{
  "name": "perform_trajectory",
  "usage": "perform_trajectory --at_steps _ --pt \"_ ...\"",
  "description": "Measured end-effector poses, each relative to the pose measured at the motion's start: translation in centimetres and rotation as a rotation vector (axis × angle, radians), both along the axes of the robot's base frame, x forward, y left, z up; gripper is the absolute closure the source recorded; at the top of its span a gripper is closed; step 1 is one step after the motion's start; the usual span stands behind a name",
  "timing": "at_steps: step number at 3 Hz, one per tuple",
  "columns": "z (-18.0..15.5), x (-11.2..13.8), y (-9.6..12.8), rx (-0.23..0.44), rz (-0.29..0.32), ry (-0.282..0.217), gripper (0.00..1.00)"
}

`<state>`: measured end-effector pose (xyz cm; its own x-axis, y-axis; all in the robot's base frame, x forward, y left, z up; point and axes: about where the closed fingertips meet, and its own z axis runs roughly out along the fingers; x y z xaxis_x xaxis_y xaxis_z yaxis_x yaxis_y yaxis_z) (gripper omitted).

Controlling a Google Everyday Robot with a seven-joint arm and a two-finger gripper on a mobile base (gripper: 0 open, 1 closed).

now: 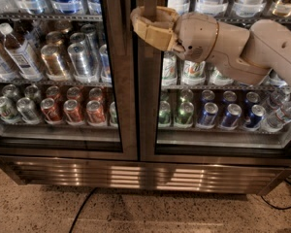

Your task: Open right fridge door

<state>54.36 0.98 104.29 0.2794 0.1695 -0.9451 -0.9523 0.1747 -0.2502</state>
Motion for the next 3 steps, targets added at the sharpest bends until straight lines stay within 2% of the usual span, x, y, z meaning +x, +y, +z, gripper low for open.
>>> perform_trajectory --at_steps 3 --pt "-0.21 0.07 -0.18 0.008 -0.012 0.003 1.00"
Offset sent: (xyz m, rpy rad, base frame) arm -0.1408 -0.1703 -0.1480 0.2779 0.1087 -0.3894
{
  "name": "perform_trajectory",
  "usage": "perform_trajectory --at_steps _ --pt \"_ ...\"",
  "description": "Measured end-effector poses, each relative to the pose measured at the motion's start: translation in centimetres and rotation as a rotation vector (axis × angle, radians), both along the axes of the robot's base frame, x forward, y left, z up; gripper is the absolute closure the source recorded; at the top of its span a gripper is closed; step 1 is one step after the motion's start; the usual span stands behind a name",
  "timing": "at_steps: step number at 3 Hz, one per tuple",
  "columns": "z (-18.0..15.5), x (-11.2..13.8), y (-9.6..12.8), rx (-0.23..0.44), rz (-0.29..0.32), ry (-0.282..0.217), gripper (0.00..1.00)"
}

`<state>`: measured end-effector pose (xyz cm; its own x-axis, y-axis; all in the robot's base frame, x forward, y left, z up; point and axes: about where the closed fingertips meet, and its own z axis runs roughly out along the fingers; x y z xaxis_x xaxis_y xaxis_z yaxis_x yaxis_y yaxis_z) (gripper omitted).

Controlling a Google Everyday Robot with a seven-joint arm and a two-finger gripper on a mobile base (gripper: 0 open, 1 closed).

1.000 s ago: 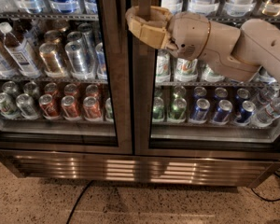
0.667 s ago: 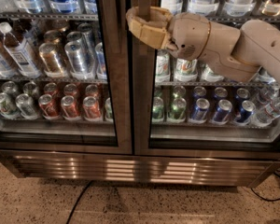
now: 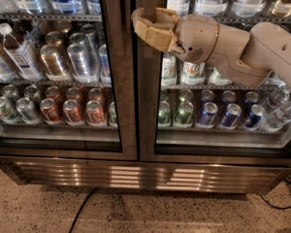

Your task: Open right fridge door

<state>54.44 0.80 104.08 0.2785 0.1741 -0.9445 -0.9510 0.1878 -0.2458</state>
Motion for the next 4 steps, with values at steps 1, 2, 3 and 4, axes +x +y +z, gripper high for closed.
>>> perform_trajectory --at_steps 1,2,3,4 --pt "-0.08 0.00 -0.07 0.004 -0.005 0.001 1.00" --pt "-0.18 0.02 -0.15 0.008 -0.011 0.003 1.00" --pt "-0.25 0.02 -0.21 0.011 -0.016 0.004 1.00" --pt "-0.30 0.03 -0.26 0.014 -0.021 0.005 1.00"
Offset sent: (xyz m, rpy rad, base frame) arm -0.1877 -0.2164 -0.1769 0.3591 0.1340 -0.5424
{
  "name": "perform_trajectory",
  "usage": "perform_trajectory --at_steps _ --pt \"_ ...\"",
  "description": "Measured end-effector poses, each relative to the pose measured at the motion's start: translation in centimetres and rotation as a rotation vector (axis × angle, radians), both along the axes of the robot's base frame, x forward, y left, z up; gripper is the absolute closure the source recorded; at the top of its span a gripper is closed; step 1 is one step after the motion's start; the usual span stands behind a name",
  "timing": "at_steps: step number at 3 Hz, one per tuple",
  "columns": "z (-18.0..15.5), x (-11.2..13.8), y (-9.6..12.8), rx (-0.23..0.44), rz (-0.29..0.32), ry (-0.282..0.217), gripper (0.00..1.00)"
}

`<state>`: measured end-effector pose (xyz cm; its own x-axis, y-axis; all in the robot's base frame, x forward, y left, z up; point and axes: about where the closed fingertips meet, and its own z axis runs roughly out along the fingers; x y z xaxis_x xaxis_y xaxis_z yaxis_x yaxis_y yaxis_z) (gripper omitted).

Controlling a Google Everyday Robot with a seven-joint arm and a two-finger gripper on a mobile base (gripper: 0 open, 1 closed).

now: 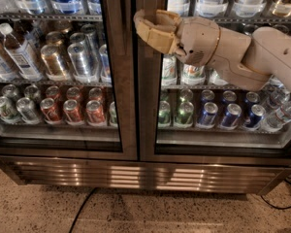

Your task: Open right fridge door

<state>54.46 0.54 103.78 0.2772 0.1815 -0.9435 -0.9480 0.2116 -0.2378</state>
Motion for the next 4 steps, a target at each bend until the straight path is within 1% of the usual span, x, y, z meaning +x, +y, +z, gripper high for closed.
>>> perform_trajectory --at_steps 2,3,4 --pt "-0.1 0.0 -0.1 0.006 -0.010 0.003 1.00" --pt "0.2 0.0 0.3 0.011 0.013 -0.003 1.00" --pt "1.5 -0.5 0.8 0.117 0.114 -0.019 1.00"
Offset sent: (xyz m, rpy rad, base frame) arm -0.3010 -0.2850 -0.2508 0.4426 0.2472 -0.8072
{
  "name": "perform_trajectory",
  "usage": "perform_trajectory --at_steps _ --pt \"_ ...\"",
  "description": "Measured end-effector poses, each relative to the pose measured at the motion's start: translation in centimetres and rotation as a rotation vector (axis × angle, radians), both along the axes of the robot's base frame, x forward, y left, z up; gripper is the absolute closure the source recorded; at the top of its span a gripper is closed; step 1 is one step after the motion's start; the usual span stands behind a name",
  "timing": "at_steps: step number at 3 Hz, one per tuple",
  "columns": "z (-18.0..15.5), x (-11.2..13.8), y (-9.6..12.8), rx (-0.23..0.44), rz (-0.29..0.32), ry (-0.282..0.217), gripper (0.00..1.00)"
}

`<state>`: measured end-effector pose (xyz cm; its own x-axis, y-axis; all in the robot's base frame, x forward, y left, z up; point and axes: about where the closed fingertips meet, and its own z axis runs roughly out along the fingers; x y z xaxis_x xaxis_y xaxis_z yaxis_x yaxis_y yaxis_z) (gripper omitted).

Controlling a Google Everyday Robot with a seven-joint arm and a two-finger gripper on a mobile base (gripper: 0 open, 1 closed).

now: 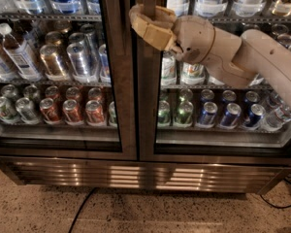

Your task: Open right fridge door

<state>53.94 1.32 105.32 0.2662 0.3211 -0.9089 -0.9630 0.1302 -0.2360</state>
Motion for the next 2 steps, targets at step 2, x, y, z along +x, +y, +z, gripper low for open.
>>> perform_trajectory --at_steps 2 --pt "0.02 0.11 -0.26 -0.067 -0.022 -0.008 1.00"
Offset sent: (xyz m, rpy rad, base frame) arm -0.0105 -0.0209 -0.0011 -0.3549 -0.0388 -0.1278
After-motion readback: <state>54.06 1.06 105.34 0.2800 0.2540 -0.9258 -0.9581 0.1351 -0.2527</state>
